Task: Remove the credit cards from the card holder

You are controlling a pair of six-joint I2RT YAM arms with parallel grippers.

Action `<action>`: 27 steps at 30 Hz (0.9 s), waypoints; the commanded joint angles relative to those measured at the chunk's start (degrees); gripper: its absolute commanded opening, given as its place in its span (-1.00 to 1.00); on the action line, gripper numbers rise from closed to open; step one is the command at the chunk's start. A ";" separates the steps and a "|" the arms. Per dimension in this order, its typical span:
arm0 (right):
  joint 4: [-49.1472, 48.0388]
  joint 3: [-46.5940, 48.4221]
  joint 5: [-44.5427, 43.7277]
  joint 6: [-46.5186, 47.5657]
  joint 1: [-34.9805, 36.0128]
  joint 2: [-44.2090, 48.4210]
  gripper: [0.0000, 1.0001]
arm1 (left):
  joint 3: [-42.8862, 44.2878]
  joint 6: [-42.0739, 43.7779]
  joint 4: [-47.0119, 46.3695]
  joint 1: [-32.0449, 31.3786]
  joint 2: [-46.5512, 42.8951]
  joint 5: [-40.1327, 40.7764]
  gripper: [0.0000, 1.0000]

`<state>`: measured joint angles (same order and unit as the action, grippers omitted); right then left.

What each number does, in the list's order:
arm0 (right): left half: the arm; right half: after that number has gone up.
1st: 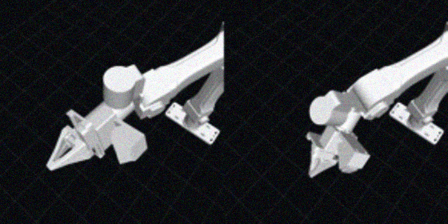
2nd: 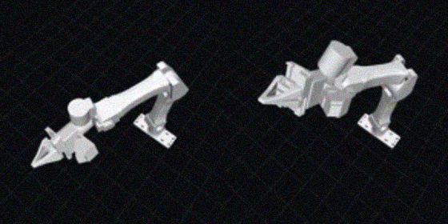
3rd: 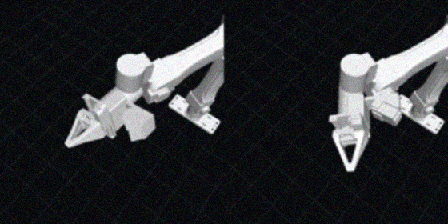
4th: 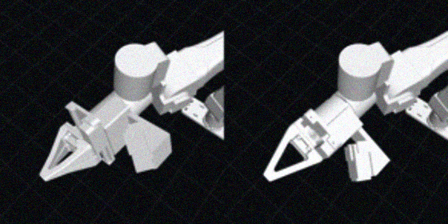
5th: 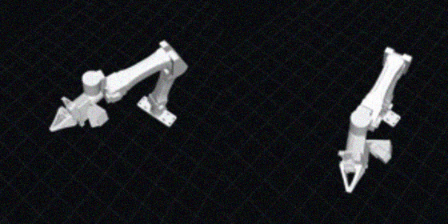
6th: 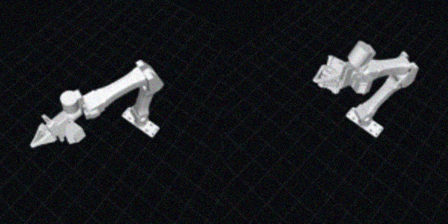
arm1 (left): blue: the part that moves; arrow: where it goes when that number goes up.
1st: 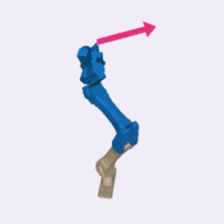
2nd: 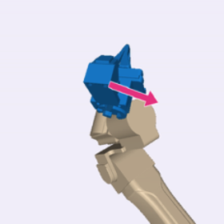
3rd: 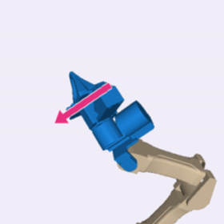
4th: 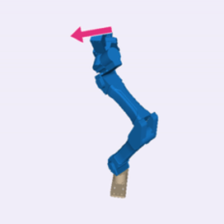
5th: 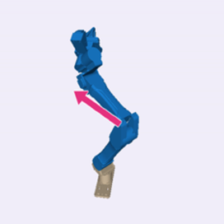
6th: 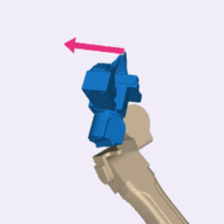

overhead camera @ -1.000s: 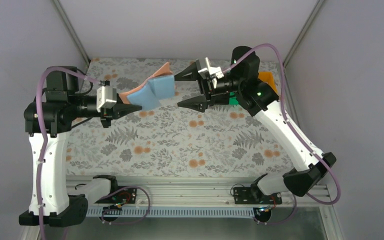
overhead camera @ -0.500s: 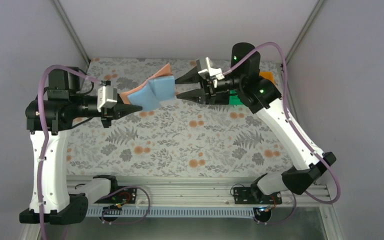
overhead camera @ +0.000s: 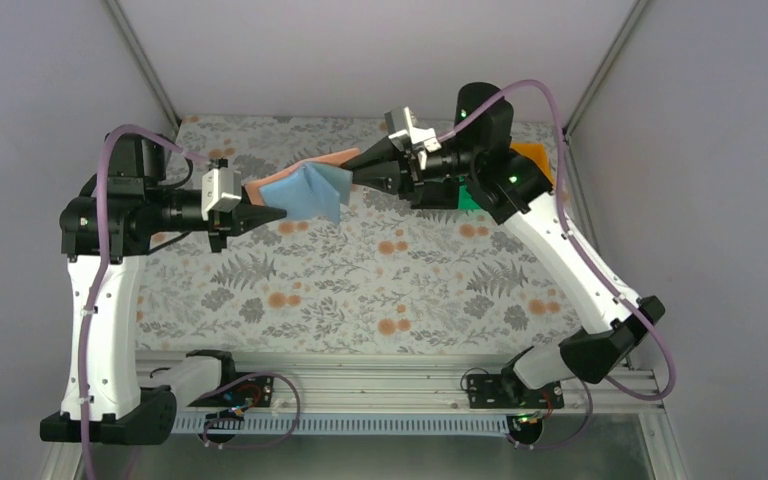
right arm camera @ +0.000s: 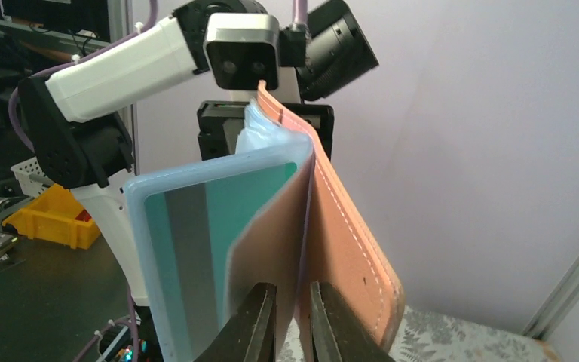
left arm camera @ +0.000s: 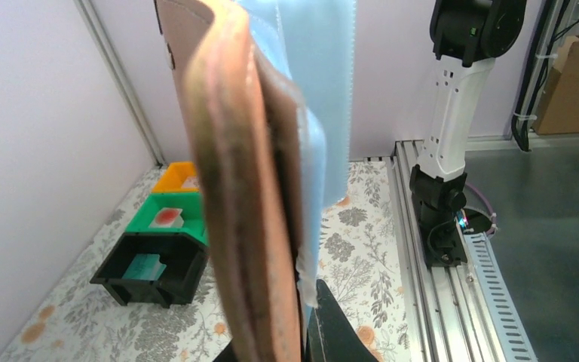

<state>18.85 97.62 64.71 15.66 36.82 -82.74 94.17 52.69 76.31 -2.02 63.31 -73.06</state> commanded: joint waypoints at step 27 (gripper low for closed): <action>0.86 -5.25 -17.75 -1.86 7.57 2.48 0.08 | -0.30 -1.31 -3.49 0.44 -0.59 -1.04 -0.95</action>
<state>17.65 91.68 49.36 13.21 43.59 -80.97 93.51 50.50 74.35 -1.98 63.24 -72.60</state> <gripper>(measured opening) 0.494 0.057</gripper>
